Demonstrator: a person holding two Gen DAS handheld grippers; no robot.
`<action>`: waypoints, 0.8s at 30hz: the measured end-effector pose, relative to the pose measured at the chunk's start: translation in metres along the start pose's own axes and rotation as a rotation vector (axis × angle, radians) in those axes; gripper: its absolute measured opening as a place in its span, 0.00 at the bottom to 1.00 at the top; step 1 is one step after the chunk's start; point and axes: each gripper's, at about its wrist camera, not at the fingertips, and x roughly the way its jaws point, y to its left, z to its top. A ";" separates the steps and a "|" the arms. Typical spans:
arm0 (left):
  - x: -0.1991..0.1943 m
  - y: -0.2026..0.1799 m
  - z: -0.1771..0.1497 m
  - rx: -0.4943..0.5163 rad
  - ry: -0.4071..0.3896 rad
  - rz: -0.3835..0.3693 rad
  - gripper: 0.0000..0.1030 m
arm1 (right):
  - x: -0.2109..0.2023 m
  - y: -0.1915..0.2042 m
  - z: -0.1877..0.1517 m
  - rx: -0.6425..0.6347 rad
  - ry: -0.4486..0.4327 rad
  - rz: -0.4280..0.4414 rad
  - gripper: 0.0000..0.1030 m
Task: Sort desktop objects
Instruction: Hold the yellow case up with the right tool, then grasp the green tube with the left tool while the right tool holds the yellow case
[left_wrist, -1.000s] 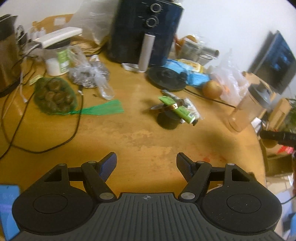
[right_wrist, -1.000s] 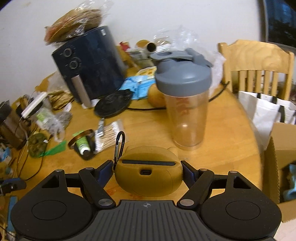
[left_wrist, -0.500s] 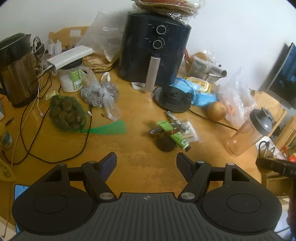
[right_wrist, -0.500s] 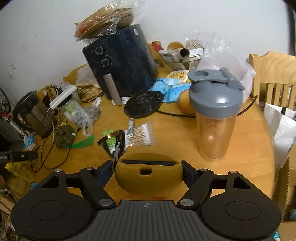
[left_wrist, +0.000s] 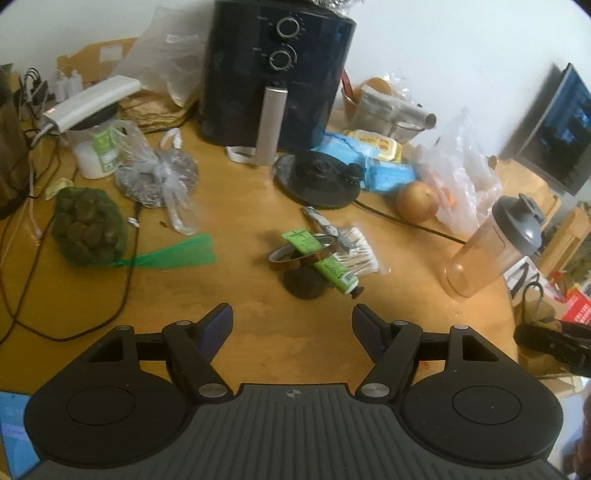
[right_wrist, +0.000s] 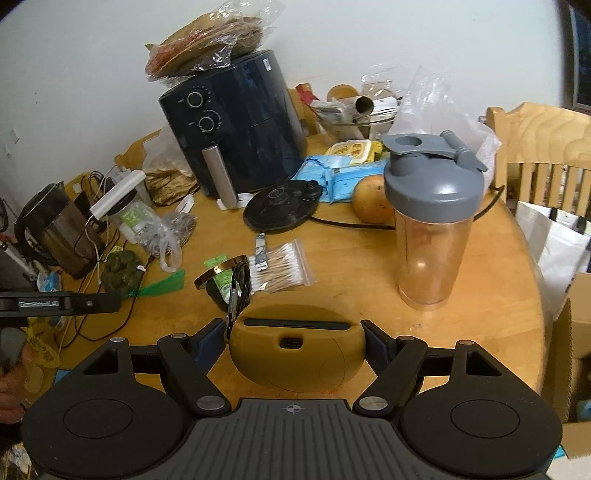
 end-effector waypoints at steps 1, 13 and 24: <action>0.004 -0.001 0.000 0.004 0.002 -0.006 0.69 | -0.002 0.001 -0.001 0.003 -0.002 -0.008 0.77; 0.043 -0.021 0.007 0.018 0.038 -0.076 0.68 | -0.002 -0.010 -0.004 0.038 0.003 -0.056 0.77; 0.093 -0.036 0.020 -0.009 0.063 -0.100 0.66 | 0.005 -0.036 0.006 0.033 0.026 -0.034 0.77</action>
